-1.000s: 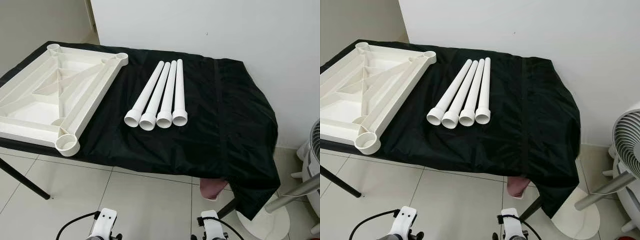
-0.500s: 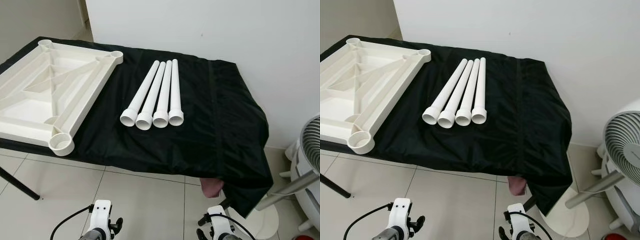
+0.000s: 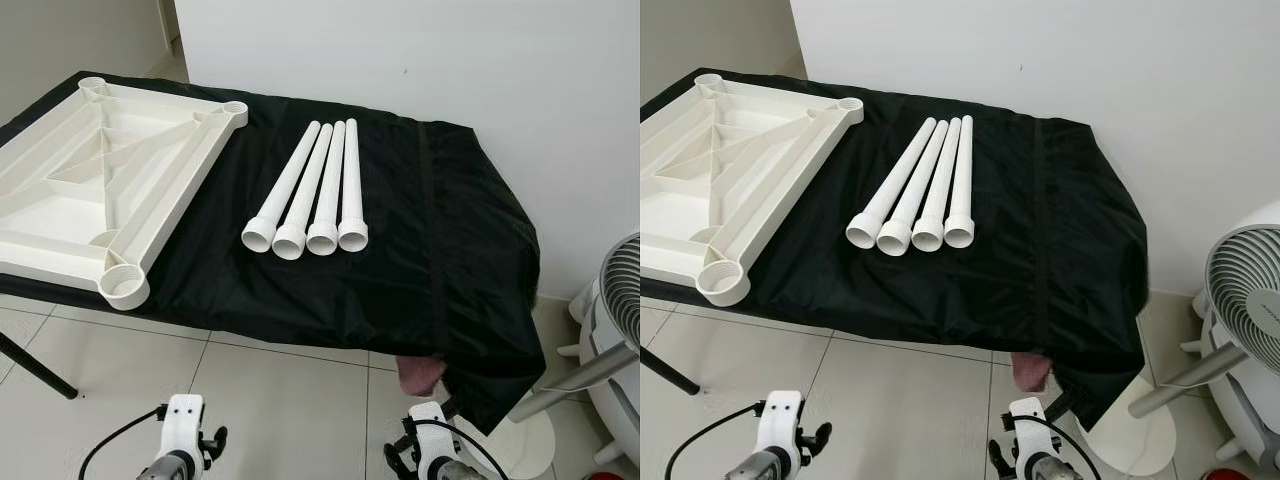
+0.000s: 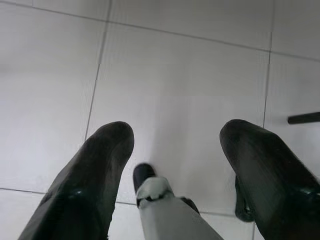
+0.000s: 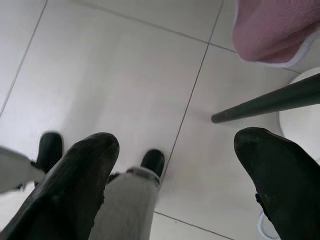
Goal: Building children table
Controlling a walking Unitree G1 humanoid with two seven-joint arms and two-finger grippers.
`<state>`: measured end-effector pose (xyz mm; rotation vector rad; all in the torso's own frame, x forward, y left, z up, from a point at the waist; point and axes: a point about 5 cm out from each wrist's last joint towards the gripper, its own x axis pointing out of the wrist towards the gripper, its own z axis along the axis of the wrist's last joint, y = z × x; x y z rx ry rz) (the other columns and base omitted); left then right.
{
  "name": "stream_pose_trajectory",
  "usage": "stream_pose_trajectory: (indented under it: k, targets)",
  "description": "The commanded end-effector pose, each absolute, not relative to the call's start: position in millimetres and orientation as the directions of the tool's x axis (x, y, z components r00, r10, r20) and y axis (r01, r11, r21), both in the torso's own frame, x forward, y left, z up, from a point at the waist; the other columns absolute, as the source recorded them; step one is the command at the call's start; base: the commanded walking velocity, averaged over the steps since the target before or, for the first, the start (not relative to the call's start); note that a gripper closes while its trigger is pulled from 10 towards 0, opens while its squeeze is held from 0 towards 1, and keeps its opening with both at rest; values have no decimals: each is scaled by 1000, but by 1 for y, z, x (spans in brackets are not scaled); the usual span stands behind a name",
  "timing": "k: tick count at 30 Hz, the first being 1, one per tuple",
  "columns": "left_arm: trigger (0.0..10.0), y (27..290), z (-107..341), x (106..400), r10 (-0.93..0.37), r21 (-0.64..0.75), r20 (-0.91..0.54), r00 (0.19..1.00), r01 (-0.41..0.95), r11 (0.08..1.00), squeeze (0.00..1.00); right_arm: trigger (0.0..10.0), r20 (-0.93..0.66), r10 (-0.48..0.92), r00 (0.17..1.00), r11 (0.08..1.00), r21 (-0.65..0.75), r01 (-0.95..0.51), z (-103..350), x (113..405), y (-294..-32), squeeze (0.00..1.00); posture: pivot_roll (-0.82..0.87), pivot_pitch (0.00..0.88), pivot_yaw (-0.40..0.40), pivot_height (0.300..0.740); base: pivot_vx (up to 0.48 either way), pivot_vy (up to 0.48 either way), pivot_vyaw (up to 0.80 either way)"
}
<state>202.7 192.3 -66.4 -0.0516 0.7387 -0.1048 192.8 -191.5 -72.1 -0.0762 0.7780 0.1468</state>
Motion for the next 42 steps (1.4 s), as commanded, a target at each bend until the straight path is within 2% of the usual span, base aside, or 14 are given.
stream_pose_trajectory:
  k: [1,11,14,28,36,42]
  targets:
    - [10000,189,-63,209,-125,-95,-647,752,84,992,0,10000,-699,97,709,991,1,-135,-71,194,-196,0,-23,0,-10,740,0,0,0]
    - [10000,198,-61,212,-88,-77,-655,750,49,996,0,10000,-704,104,703,991,12,-134,-74,191,-188,0,-31,0,-15,740,0,0,0]
    - [10000,196,-62,211,-79,-92,-659,748,25,995,0,10000,-699,115,705,988,5,-157,-73,193,-186,0,-45,0,0,740,0,0,0]
    - [10000,190,-69,200,-114,-94,-685,720,67,993,0,10000,-711,91,697,991,-4,-133,-76,188,-188,0,-26,0,-6,740,0,0,0]
    - [10000,193,-73,193,-86,-106,-702,707,16,994,0,10000,-715,102,692,988,-8,-155,-76,188,-181,0,-19,0,-17,740,0,0,0]
    - [10000,194,-72,195,-85,-110,-700,709,11,994,0,10000,-714,104,692,986,-19,-167,-75,190,-182,0,-18,0,-21,740,0,363,0]
